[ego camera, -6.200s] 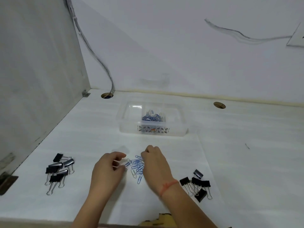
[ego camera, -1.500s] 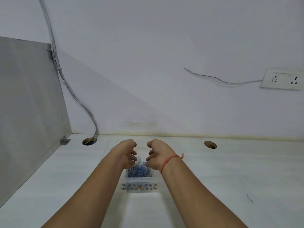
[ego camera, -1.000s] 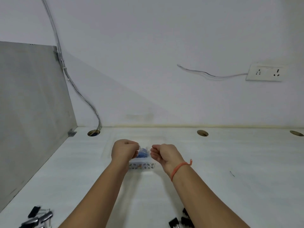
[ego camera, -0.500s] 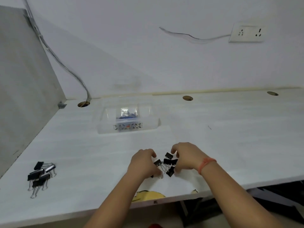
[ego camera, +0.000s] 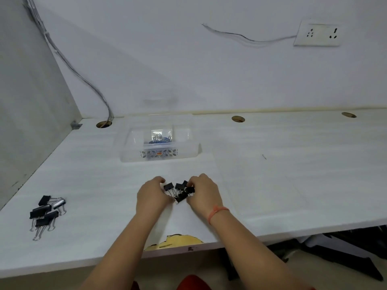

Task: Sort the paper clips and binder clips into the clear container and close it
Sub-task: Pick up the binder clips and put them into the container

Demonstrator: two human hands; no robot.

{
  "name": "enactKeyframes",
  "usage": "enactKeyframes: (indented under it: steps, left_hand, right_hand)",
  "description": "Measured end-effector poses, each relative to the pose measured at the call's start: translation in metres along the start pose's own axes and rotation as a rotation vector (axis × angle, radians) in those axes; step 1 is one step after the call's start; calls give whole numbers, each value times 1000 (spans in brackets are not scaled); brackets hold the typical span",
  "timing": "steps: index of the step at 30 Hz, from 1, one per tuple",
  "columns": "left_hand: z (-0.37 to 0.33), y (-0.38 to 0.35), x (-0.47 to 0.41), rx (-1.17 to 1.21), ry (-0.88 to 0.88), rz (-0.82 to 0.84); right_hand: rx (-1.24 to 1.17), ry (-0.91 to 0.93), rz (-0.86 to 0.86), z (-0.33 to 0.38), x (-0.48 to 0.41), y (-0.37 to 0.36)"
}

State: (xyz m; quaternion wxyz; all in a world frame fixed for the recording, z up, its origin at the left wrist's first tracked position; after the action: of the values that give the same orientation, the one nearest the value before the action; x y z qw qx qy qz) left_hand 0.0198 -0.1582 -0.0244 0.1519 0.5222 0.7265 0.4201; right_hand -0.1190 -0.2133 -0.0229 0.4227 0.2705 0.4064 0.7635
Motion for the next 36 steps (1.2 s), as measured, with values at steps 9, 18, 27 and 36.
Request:
enactKeyframes:
  steps: [9,18,27,36]
  left_hand:
    - [41,22,-1,12,175,5]
    - [66,29,9,774,233,47]
    - [40,20,-7,554,114,20]
    - [20,9,-22,50,-122,124]
  right_hand:
    - [38,-44,101,0,-19,-12]
    - [-1131,-305,113,-15,-13,-14]
    - [-163,-30,108,11,-5,-29]
    - [-249,-105,110,-9,-8,4]
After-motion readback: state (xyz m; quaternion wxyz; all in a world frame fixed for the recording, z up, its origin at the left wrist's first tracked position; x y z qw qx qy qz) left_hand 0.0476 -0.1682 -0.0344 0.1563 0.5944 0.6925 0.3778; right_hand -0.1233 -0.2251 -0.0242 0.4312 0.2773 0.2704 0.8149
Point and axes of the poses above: each hand's wrist, its own x-axis away from the middle knuckle, its own y-axis out of the back of the hand, z = x × y, the point moved 8 cm from there along -x, towards the middle knuckle, and after that the axes turned 10 degrees about z, right-handed, at the moved point
